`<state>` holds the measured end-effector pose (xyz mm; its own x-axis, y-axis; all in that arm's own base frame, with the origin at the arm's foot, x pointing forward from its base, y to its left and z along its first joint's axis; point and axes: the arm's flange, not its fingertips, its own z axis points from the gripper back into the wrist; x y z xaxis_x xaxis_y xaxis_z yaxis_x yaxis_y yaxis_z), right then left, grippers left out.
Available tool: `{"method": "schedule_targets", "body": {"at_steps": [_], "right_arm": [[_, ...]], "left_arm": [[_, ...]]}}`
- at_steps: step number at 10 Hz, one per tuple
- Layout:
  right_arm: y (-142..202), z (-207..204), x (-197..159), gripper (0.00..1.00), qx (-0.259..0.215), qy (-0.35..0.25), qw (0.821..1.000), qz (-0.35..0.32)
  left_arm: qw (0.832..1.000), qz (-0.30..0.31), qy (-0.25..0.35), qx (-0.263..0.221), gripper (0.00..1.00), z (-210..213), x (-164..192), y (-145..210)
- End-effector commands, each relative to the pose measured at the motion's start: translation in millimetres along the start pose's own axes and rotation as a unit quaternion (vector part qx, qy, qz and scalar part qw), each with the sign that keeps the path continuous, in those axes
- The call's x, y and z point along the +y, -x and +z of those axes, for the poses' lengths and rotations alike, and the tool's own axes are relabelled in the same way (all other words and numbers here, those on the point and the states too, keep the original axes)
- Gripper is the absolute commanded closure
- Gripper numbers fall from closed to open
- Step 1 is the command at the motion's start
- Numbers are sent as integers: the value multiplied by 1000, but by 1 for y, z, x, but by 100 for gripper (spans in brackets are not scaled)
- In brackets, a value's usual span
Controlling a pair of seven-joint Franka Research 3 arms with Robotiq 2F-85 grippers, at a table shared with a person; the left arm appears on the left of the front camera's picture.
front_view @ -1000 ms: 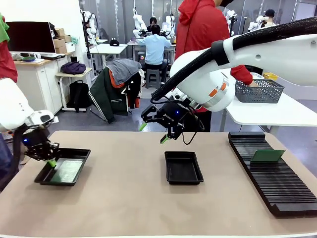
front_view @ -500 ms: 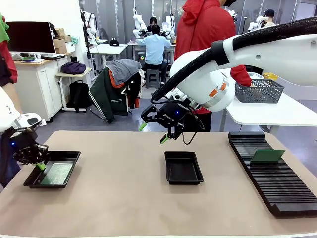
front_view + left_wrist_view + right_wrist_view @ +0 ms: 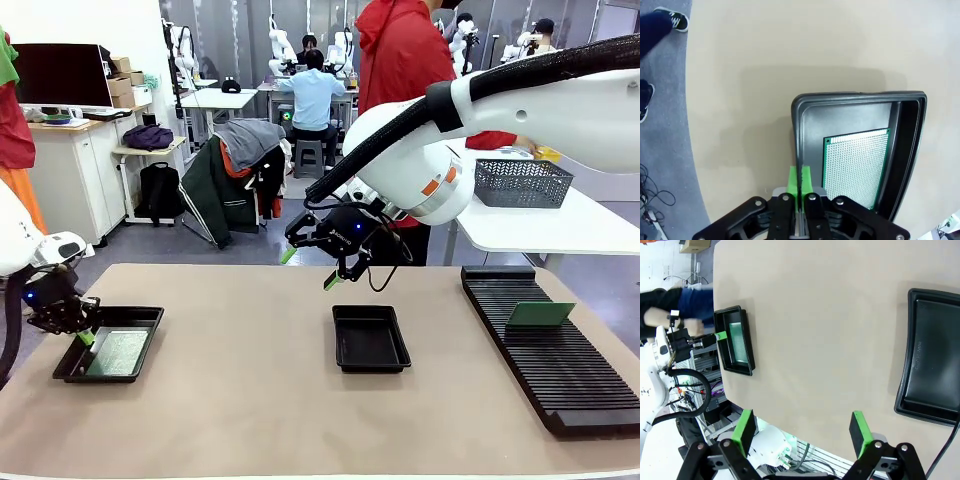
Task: Inspect and transfer BCBs to ESD trays.
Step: Pick up the ESD tray and place it on the left side of the table.
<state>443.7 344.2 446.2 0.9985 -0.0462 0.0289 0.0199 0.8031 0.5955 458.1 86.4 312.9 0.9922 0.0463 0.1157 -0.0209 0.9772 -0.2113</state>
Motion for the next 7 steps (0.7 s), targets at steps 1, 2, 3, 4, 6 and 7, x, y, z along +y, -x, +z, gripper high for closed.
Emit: {"method": "schedule_targets", "body": {"at_steps": [1,2,3,4,6,7], "right_arm": [[-1,-1,2,0,-4,6,1000,-5],[-1,-1,2,0,-4,6,1000,-5],[-1,-1,2,0,-4,6,1000,-5],[-1,-1,2,0,-4,6,1000,-5],[-1,-1,2,0,-4,6,1000,-5],[-1,-1,2,0,-4,6,1000,-5]], "left_arm": [[1000,0,-2,4,97,3,0,1],[1000,0,-2,4,97,3,0,1],[1000,0,-2,4,97,3,0,1],[1000,0,-2,4,97,3,0,1],[1000,0,-2,4,97,3,0,1],[1000,0,-2,4,97,3,0,1]]}}
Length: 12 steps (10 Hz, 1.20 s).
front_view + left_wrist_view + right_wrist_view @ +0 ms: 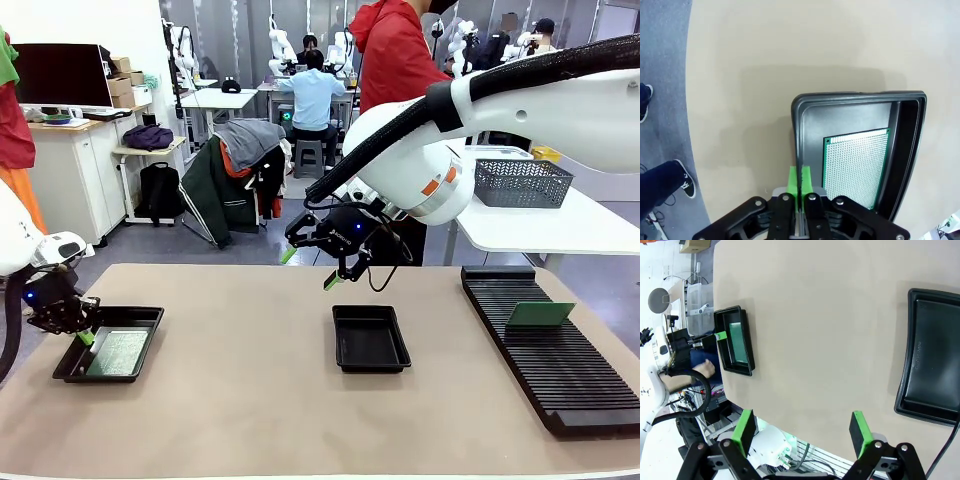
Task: Inspect and transfer BCBs to ESD trays.
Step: Pick up the ESD tray and place it on the left side of the table.
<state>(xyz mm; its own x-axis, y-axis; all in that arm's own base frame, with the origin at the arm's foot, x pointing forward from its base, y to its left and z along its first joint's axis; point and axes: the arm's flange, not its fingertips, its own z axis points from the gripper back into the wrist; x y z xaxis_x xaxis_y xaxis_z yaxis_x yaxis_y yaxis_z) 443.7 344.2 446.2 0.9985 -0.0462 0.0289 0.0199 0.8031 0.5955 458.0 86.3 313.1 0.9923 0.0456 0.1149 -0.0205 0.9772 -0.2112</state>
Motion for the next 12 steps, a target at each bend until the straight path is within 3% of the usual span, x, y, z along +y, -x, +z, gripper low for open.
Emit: {"method": "schedule_targets", "body": {"at_steps": [1,3,4,5,6,8,9,10,12], "right_arm": [[-1,-1,2,0,-4,6,1000,-5],[-1,-1,2,0,-4,6,1000,-5],[-1,-1,2,0,-4,6,1000,-5],[-1,-1,2,0,-4,6,1000,-5],[-1,-1,2,0,-4,6,1000,-5],[-1,-1,2,0,-4,6,1000,-5],[-1,-1,2,0,-4,6,1000,-5],[-1,-1,2,0,-4,6,1000,-5],[-1,-1,2,0,-4,6,1000,-5]], "left_arm": [[1000,0,-2,3,97,3,0,1],[1000,0,-2,3,97,3,0,1],[1000,0,0,0,53,0,0,0],[1000,3,-12,-5,39,7,-2,3],[1000,0,-17,-8,0,13,-2,5],[999,0,-39,-14,0,30,-4,9],[999,0,-46,-15,14,37,-5,11],[998,-2,-64,-17,5,52,-9,13],[996,-6,-94,-10,0,84,-20,16]]}}
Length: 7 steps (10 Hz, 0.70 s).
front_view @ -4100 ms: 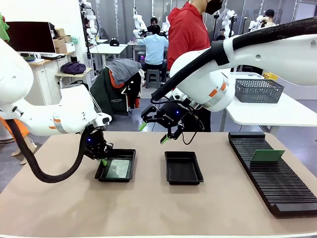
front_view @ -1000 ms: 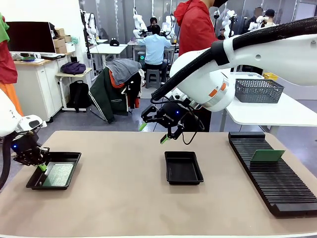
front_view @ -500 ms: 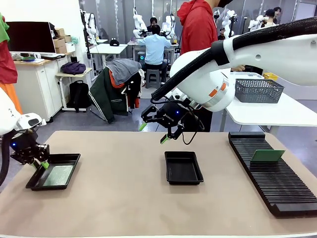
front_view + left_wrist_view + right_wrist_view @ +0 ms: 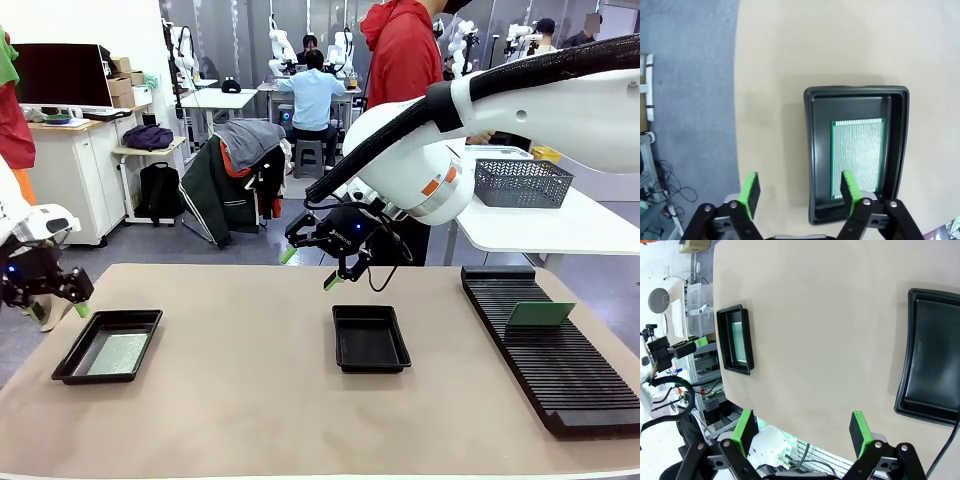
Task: Inspect and transfer BCBs to ESD trays.
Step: Pick up the ESD tray and place it on the left side of the table.
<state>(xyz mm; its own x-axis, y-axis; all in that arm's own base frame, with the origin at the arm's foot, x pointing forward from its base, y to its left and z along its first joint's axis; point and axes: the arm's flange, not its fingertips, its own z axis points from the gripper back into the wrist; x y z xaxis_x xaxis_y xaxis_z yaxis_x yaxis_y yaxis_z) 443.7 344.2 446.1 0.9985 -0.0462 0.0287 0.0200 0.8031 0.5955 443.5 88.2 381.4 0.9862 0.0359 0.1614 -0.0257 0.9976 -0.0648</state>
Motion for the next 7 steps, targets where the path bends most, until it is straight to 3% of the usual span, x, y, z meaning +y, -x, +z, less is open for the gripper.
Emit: {"method": "schedule_targets", "body": {"at_steps": [1,7], "right_arm": [[-1,-1,2,0,-4,6,1000,-5],[-1,-1,2,0,-4,6,1000,-5]], "left_arm": [[999,0,-35,13,0,36,-10,9],[997,-16,-74,15,0,141,-32,14]]}}
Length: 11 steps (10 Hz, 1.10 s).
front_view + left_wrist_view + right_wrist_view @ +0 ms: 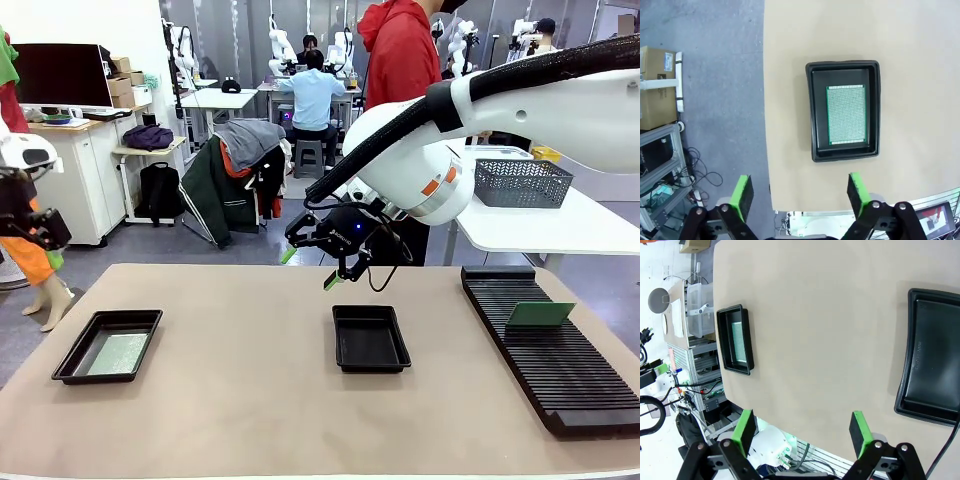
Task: Inspect and transfer BCBs to ESD trays.
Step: Pick up the ESD tray and place it on the left side of the table.
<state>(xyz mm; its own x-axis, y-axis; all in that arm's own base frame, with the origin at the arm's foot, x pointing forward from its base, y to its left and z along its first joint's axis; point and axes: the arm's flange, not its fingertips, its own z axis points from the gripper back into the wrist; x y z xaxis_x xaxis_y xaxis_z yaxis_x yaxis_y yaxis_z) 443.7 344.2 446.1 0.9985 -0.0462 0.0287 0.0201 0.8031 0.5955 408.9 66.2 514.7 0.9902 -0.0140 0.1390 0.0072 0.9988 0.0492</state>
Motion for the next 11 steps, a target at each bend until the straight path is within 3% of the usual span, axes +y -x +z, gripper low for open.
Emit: {"method": "schedule_targets", "body": {"at_steps": [1,11], "right_arm": [[-1,-1,2,0,-4,6,1000,-5],[-1,-1,2,0,-4,6,1000,-5]], "left_arm": [[1000,10,-26,5,0,14,-3,1],[1000,-1,-11,-4,0,20,0,-1]]}}
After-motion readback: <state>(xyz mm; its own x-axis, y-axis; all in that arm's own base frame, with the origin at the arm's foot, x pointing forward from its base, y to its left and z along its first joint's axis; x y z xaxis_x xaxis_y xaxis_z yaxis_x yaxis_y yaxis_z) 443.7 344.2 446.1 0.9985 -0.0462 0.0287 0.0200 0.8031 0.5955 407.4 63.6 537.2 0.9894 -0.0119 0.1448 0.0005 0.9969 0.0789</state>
